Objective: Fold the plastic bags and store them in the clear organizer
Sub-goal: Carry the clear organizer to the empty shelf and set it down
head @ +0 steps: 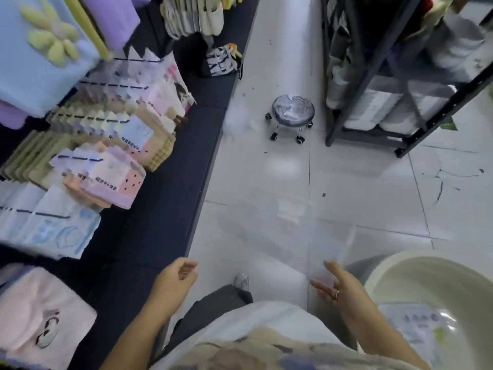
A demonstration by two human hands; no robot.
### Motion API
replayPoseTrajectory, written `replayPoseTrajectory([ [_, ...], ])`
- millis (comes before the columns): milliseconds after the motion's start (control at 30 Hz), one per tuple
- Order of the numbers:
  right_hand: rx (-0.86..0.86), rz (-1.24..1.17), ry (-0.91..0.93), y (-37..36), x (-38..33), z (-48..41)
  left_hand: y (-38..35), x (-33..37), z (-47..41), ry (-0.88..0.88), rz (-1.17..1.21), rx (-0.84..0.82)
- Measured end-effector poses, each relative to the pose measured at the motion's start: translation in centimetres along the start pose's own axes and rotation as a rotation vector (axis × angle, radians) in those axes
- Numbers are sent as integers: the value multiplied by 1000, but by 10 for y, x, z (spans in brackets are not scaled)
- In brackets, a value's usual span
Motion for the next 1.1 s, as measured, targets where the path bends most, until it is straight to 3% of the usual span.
replayPoseTrajectory([
  [233,40,-147,-104,-43,-159,-72,26,145,-242,-163,-52,-28],
  [333,55,-92,-78,-63,-235,-125,22,179,-334,-169,-59,-17],
  [533,8,99,-80,-123,-423,-232,7,202,-470,20,32,77],
  [767,-89,511,43,-249,-652,-330,21,239,-589,172,167,206],
  [1100,-220,856,71,-474,-824,-446,83,240,-763,330,254,489],
])
Point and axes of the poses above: each hand's wrist, its own z-axis away from the middle knuckle, its own y-axis out of the back of the hand, x = y × z, the point moved 8 cm from there along -z, towards the middle knuckle, and after that the axes turned 13 degrees about -y, right-handed, at the moved point
